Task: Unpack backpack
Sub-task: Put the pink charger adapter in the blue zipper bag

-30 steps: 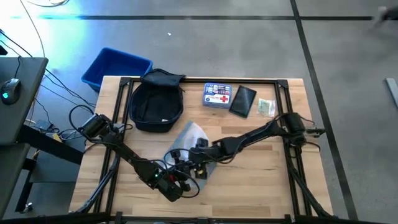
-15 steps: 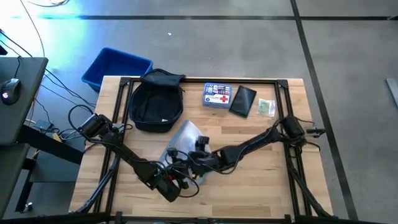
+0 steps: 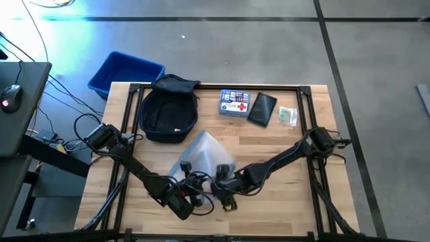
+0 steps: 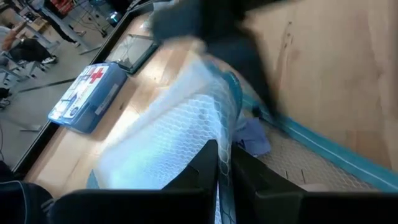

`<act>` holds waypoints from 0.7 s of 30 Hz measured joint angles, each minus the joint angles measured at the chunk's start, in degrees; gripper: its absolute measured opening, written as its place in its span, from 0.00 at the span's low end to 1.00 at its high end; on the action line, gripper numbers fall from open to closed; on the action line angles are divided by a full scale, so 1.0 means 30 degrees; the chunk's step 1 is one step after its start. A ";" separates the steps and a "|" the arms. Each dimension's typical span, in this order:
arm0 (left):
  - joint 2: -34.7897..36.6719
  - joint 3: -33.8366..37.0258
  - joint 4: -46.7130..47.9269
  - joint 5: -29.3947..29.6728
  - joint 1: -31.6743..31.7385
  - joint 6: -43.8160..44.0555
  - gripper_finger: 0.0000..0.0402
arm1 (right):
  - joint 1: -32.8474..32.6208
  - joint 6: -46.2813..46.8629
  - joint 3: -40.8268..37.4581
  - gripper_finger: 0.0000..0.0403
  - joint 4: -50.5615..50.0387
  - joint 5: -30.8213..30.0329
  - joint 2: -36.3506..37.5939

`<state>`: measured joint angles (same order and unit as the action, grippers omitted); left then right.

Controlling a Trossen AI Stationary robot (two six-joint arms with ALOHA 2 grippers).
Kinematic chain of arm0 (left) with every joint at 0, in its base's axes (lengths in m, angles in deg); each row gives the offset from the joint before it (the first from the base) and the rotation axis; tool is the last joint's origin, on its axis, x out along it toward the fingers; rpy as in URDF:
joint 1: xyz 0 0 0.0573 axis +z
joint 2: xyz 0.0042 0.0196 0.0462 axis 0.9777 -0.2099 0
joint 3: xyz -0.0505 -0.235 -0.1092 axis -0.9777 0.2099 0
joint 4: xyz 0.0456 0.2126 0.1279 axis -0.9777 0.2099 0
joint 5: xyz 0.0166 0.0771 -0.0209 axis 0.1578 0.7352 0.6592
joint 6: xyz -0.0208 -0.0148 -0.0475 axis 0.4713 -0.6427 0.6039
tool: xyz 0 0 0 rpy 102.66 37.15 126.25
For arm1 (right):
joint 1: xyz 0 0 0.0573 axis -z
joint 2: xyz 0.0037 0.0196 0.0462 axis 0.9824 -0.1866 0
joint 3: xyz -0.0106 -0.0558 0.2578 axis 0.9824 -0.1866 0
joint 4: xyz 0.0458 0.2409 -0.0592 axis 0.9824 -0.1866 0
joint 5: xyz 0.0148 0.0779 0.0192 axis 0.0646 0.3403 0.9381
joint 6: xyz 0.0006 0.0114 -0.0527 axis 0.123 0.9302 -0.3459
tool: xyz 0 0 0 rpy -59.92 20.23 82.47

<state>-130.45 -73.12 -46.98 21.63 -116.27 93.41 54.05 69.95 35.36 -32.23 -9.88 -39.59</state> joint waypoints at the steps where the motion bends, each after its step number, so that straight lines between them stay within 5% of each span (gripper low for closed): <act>1: 0.0000 0.0000 -0.0005 0.0006 0.0000 -0.0001 0.00 | 0.0001 -0.0109 -0.0001 0.71 0.0478 0.0625 -0.0275; 7: 0.0000 0.0029 -0.0090 0.0121 -0.0051 -0.0360 0.00 | 0.0964 -0.1280 -0.0015 0.56 0.4073 0.2822 -0.2255; 15: 0.0045 0.0050 0.0209 0.0694 -0.0044 -0.0550 0.00 | 0.1223 -0.2088 -0.0102 0.39 0.5616 -0.5269 -0.2863; 21: 0.0095 -0.0027 -0.0152 0.0519 -0.0138 -0.0336 0.00 | 0.0564 -0.2429 -0.0102 0.37 0.5363 -0.4956 -0.2508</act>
<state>-130.16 -73.20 -47.44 23.19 -116.69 92.40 55.75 62.66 35.06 -16.14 -24.75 -47.11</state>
